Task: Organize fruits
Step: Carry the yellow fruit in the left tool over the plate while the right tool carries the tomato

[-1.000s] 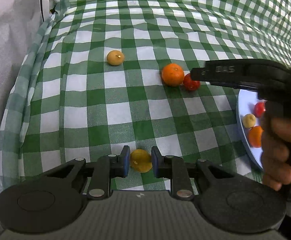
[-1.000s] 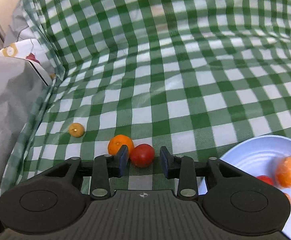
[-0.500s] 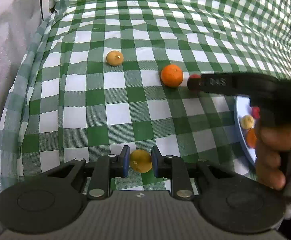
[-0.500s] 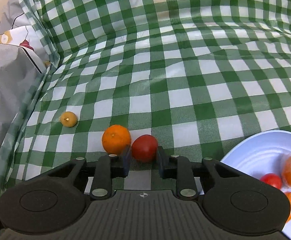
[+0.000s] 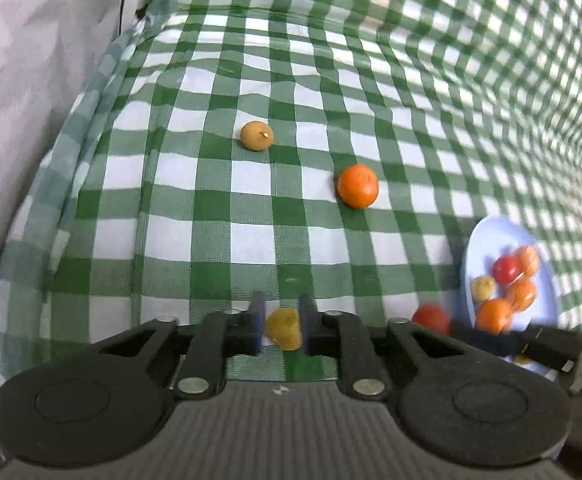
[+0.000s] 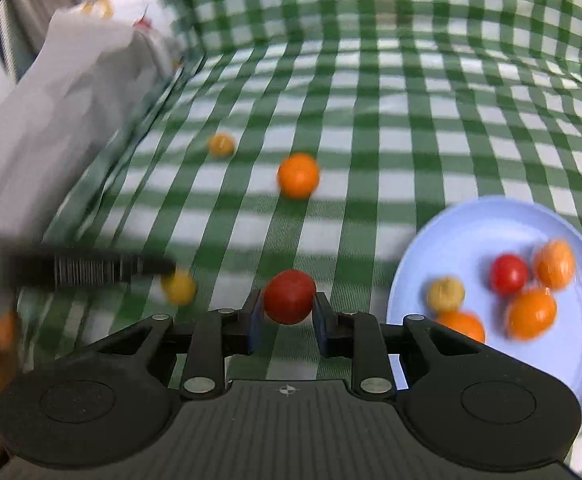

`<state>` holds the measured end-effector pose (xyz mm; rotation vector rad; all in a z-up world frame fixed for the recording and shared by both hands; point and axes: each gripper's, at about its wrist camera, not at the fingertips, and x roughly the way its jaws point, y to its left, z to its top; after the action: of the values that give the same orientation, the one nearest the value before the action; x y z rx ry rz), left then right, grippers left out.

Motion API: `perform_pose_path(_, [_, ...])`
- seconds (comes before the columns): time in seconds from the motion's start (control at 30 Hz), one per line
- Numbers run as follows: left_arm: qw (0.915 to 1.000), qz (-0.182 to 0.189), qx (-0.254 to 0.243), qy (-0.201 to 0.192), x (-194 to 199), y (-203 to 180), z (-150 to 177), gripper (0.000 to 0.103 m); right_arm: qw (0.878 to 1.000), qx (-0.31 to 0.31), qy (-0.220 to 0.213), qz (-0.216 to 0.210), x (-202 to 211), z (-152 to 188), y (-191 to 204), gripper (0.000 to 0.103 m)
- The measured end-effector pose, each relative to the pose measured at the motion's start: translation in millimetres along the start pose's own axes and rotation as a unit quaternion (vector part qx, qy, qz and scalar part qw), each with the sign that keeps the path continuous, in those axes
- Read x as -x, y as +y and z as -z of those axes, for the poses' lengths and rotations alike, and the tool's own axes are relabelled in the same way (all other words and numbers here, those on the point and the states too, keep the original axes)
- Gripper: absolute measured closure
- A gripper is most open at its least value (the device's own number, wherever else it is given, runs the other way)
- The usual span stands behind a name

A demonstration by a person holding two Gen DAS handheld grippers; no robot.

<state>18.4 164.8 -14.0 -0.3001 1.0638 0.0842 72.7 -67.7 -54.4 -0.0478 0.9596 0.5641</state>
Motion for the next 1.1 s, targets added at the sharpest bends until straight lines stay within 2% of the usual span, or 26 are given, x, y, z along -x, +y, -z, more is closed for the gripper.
perform_pose_path(0.07, [0.9999, 0.013, 0.005, 0.009, -1.0, 0.7, 1.3, 0.07, 1.0, 0.016, 0.014, -0.001, -0.6, 5.1, 3.2, 0.075])
perform_pose_path(0.27, [0.9987, -0.016, -0.04, 0.025, -12.1, -17.7, 8.5, 0.068, 0.997, 0.05, 0.053, 0.008, -12.7, 13.7, 4.8, 0.075])
perform_pose_path(0.43, [0.9969, -0.034, -0.062, 0.034, -22.2, -29.3, 13.3, 0.069, 0.997, 0.054, 0.054, 0.007, -15.4, 15.4, 5.5, 0.073])
perform_pose_path(0.5, [0.9957, -0.046, -0.071, 0.039, -28.6, -34.5, 11.7, 0.075, 0.997, 0.053, 0.055, 0.006, -17.6, 16.0, 5.5, 0.073])
perform_pose_path(0.63, [0.9959, -0.045, -0.074, 0.026, -26.4, -39.8, 13.5, 0.076, 0.997, 0.061, 0.049, 0.009, -14.9, 16.2, 6.8, 0.073])
perform_pose_path(0.87, [0.9958, -0.043, -0.081, -0.006, -17.5, -49.9, 12.4, 0.076, 0.999, 0.051, -0.015, 0.004, 18.3, 10.8, -6.3, 0.074])
perform_pose_path(0.97, [0.9935, -0.05, -0.098, -0.029, -7.5, -52.6, 14.3, 0.076, 0.997, 0.046, -0.061, 0.006, 44.1, 10.5, -20.8, 0.074])
perform_pose_path(1.1, [0.99, -0.055, -0.118, -0.054, -0.2, -62.2, 16.3, 0.076, 0.994, 0.038, -0.1, 0.021, 68.1, 13.6, -42.3, 0.074])
